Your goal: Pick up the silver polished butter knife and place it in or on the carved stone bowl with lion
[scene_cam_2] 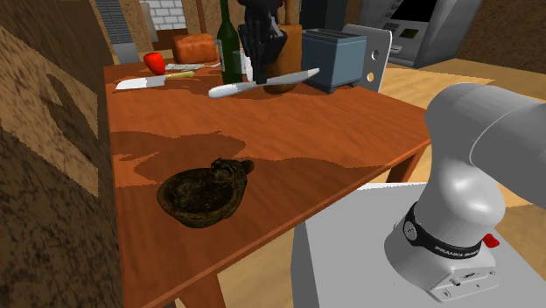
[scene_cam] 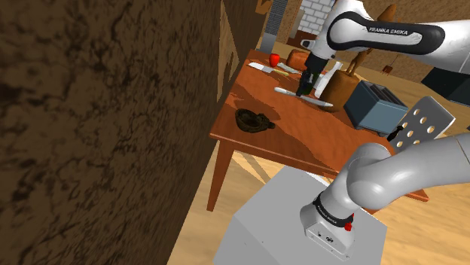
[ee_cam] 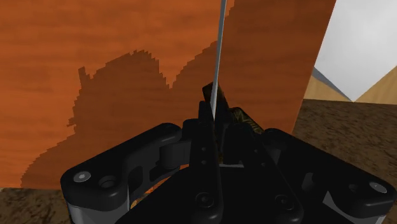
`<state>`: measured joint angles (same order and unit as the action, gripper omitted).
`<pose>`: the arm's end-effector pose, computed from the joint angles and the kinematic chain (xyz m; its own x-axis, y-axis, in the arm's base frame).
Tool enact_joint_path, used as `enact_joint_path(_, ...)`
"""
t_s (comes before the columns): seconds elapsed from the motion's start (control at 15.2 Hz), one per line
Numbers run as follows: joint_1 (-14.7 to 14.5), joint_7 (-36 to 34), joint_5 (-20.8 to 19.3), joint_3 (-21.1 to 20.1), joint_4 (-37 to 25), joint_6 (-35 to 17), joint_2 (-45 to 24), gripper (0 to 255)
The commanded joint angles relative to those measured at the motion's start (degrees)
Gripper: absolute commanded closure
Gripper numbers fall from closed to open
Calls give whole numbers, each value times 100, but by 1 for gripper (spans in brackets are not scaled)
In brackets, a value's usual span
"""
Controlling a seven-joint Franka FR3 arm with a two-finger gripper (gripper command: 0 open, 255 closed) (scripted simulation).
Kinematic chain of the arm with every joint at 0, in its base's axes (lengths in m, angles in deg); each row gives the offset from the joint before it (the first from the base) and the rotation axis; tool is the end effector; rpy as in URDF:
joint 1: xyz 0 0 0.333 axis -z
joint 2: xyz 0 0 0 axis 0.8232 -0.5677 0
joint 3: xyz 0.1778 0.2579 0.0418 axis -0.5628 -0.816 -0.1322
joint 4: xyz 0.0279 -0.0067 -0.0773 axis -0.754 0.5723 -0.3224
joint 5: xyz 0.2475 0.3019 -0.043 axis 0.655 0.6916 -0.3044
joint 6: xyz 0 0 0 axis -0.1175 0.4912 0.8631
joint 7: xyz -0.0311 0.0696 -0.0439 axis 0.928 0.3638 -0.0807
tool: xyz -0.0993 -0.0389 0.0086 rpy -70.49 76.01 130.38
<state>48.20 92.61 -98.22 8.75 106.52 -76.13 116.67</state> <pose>0.3555 -0.1805 0.5312 0.8436 0.5345 0.0521 0.5351 -0.8448 0.0032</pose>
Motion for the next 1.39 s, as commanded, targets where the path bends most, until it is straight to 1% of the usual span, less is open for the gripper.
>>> enact_joint_path(0.0, -165, -194, 163, -132, -194, -36, -259, 255)
enact_joint_path(0.46, -661, -746, 668, -489, -999, -127, -1233, 255)
enact_joint_path(0.66, -839, -941, 871, -614, -1443, -118, -1699, 255)
enact_joint_path(0.73, -920, -1030, 969, -670, -1689, -100, -1942, 255)
enact_joint_path(1.32, -902, -1008, 969, -626, -1054, -794, -2004, 255)
